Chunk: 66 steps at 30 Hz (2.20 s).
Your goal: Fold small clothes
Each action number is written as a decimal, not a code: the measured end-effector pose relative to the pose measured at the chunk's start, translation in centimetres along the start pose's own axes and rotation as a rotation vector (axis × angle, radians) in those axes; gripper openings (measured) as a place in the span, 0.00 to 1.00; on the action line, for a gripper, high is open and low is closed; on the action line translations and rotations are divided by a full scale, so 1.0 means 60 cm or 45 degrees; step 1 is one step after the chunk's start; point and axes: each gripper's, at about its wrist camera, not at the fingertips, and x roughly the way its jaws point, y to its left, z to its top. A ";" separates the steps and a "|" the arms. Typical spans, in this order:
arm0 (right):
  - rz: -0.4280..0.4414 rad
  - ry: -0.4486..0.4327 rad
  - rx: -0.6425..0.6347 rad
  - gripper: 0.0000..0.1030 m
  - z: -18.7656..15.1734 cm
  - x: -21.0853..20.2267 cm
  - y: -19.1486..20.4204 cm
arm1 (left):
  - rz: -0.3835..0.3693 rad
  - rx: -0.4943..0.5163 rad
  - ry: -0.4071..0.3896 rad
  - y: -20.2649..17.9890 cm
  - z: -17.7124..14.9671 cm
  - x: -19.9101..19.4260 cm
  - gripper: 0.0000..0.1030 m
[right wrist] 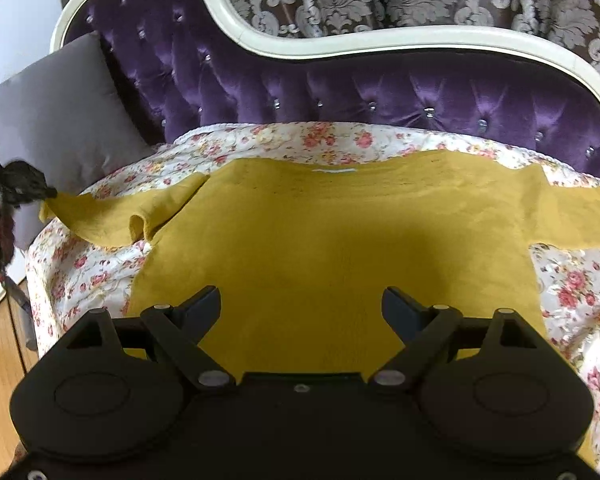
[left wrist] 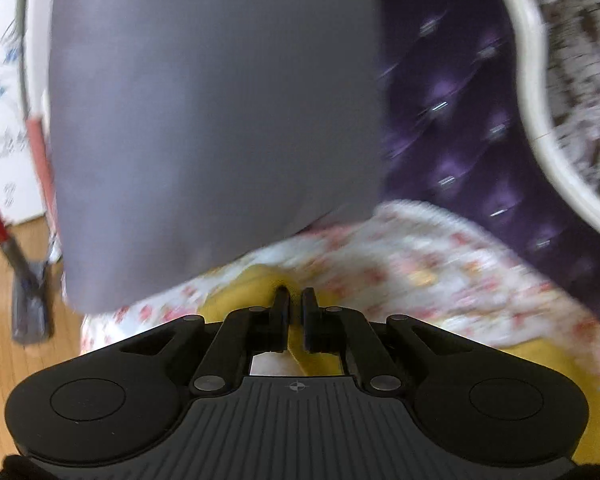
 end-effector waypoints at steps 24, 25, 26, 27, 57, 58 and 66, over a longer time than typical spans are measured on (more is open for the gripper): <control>-0.085 0.009 0.252 0.86 -0.049 -0.063 -0.147 | -0.680 0.549 -0.090 -0.589 -0.144 -0.193 0.11; -0.088 0.013 0.259 0.86 -0.050 -0.063 -0.150 | -0.694 0.562 -0.084 -0.592 -0.152 -0.196 0.12; -0.089 0.016 0.264 0.86 -0.052 -0.064 -0.154 | -0.710 0.576 -0.082 -0.590 -0.158 -0.200 0.12; -0.090 0.019 0.268 0.86 -0.052 -0.064 -0.157 | -0.721 0.594 -0.086 -0.584 -0.164 -0.205 0.15; -0.087 -0.065 -0.087 0.85 0.111 0.043 -0.089 | -0.421 0.900 0.381 -0.183 -0.318 -0.243 0.20; -0.098 -0.078 -0.110 0.85 0.119 0.053 -0.085 | -0.418 0.861 0.325 -0.190 -0.293 -0.241 0.20; -0.168 -0.012 -0.203 0.73 0.164 0.186 -0.051 | -0.288 0.576 0.104 -0.294 -0.169 -0.112 0.21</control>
